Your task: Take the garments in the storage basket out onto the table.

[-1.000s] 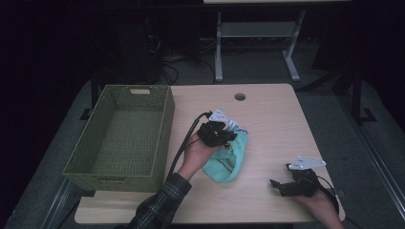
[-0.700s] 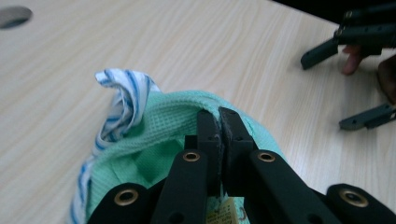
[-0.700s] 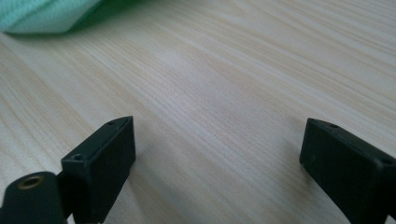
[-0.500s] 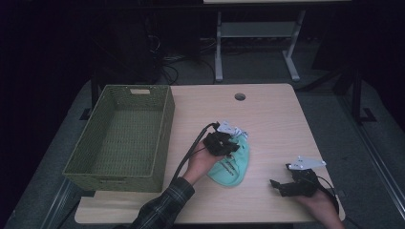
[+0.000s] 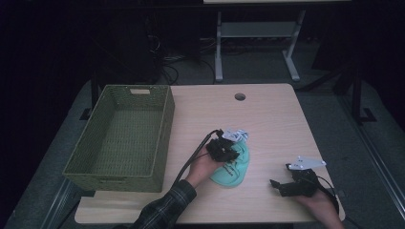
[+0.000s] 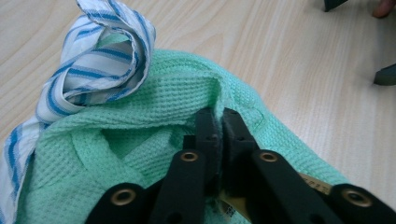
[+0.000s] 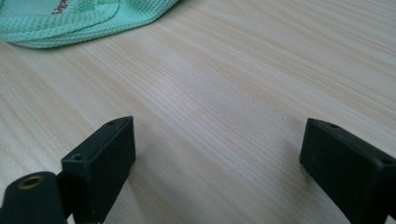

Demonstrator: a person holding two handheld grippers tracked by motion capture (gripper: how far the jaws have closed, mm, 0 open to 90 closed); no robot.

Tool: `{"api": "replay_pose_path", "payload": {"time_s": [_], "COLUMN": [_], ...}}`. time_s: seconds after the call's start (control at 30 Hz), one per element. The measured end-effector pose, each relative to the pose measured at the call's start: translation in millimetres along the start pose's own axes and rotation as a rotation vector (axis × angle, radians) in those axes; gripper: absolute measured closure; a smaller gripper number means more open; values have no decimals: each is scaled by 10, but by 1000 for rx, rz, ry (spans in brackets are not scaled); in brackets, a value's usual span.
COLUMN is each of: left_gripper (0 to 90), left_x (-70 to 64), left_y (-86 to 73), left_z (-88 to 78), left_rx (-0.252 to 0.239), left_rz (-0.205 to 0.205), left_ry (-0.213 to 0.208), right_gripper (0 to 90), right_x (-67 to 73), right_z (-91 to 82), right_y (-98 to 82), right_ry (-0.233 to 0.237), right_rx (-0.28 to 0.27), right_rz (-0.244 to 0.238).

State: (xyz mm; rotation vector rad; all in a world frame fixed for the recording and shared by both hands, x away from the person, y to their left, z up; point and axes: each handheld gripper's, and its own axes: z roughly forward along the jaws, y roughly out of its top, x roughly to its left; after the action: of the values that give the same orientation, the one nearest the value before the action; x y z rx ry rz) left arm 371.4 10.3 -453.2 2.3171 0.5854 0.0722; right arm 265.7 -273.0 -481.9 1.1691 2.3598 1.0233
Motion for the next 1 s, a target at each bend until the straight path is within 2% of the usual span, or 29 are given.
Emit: {"api": "replay_pose_path", "payload": {"time_s": [0.07,0.17,0.33,0.47,0.57,0.67,0.77,0.8,0.83,0.93,1.0], "left_gripper": [749,635,540,478,471,463,540,581,598,647,699], "left_x": [15,20,6,-13,-35,-55,-55,-50,-57,-82,-96], "left_y": [18,43,71,74,51,-22,-117,-156,-194,-297,-350], "left_z": [-46,-118,-283,-435,-512,-613,-676,-692,-699,-728,-747], "left_rx": [-11,-29,-51,-56,-66,-68,-70,-64,-68,-61,-53], "left_rz": [-15,-28,-24,-4,2,-2,-3,-7,-30,-35,-21], "left_ry": [-21,-26,-26,-29,-18,21,33,23,13,17,28], "right_gripper": [100,100,100,100,100,100,100,100,100,100,100], "right_x": [0,0,0,0,0,0,0,0,0,0,0], "right_z": [0,0,0,0,0,0,0,0,0,0,0], "right_y": [0,0,0,0,0,0,0,0,0,0,0], "right_ry": [0,0,0,0,0,0,0,0,0,0,0], "right_rx": [0,0,0,0,0,0,0,0,0,0,0], "right_rz": [0,0,0,1,0,0,0,0,0,0,0]}}
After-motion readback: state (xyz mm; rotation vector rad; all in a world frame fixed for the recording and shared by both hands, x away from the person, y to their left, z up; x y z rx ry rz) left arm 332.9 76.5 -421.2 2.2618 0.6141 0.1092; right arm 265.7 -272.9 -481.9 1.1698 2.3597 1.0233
